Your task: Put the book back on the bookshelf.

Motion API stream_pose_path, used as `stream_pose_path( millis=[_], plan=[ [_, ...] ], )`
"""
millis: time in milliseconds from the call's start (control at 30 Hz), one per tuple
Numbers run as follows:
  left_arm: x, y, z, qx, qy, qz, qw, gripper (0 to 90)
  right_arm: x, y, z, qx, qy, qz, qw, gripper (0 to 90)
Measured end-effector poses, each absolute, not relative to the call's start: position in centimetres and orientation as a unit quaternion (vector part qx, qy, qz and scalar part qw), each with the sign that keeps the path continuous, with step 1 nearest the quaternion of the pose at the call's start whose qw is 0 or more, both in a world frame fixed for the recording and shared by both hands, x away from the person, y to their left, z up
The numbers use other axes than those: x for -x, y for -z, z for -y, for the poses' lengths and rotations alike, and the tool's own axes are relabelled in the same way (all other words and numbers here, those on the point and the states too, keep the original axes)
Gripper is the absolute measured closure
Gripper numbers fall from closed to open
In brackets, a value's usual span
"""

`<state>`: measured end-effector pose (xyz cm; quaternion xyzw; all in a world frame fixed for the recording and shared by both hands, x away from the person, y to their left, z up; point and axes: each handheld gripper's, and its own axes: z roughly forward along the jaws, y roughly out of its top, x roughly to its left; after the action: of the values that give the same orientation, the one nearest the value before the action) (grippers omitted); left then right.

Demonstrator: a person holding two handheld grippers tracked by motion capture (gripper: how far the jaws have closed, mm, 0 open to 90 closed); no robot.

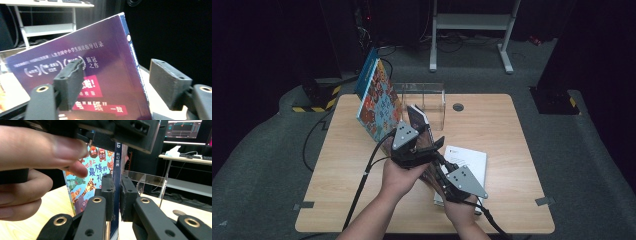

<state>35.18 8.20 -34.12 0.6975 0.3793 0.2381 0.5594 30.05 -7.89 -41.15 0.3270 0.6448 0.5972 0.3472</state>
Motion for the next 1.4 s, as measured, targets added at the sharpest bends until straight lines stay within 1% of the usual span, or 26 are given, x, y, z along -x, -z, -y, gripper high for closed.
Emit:
stream_pose_path(
  millis=[167,467,567,633,700,800,867,1000,1033,1100,1167,1400],
  plan=[
    [-35.2,34.2,-8.3,-0.689,-0.245,-0.393,0.558,41.0,-29.9,41.1,7.5,-0.322,-0.591,-0.648,0.357,83.5],
    [-35.1,34.0,-7.9,-0.689,-0.253,-0.400,0.549,47.9,-29.7,41.1,7.1,-0.317,-0.583,-0.652,0.367,82.0],
    [-34.9,34.0,-7.8,-0.687,-0.263,-0.400,0.547,53.1,-29.7,41.2,6.9,-0.312,-0.582,-0.654,0.369,80.7],
    [-34.8,33.9,-7.7,-0.685,-0.272,-0.402,0.544,58.5,-29.6,41.2,6.8,-0.309,-0.583,-0.654,0.370,79.7],
    [-34.8,33.9,-7.7,-0.684,-0.275,-0.403,0.542,60.7,-29.5,41.3,6.6,-0.307,-0.580,-0.655,0.374,79.3],
    [-34.7,34.0,-7.7,-0.683,-0.281,-0.404,0.539,62.8,-29.6,41.3,6.5,-0.308,-0.582,-0.656,0.369,78.7],
    [-34.6,34.0,-7.7,-0.683,-0.285,-0.402,0.539,65.8,-29.6,41.3,6.4,-0.305,-0.586,-0.657,0.365,77.1],
    [-34.5,34.0,-7.7,-0.680,-0.291,-0.397,0.544,74.8,-29.7,41.4,6.1,-0.301,-0.592,-0.662,0.348,72.7],
    [-34.4,34.0,-7.8,-0.679,-0.305,-0.393,0.540,76.9,-29.7,41.4,6.1,-0.300,-0.594,-0.664,0.341,72.6],
    [-34.6,34.0,-8.1,-0.685,-0.304,-0.382,0.541,81.5,-29.5,41.4,5.8,-0.287,-0.596,-0.674,0.330,74.6],
    [-34.8,34.0,-8.6,-0.684,-0.306,-0.381,0.542,83.4,-29.0,41.5,5.4,-0.281,-0.587,-0.681,0.336,76.6],
    [-35.3,34.5,-10.7,-0.673,-0.296,-0.384,0.558,83.7,-29.2,42.1,6.8,-0.299,-0.579,-0.682,0.333,76.2]
  ],
)
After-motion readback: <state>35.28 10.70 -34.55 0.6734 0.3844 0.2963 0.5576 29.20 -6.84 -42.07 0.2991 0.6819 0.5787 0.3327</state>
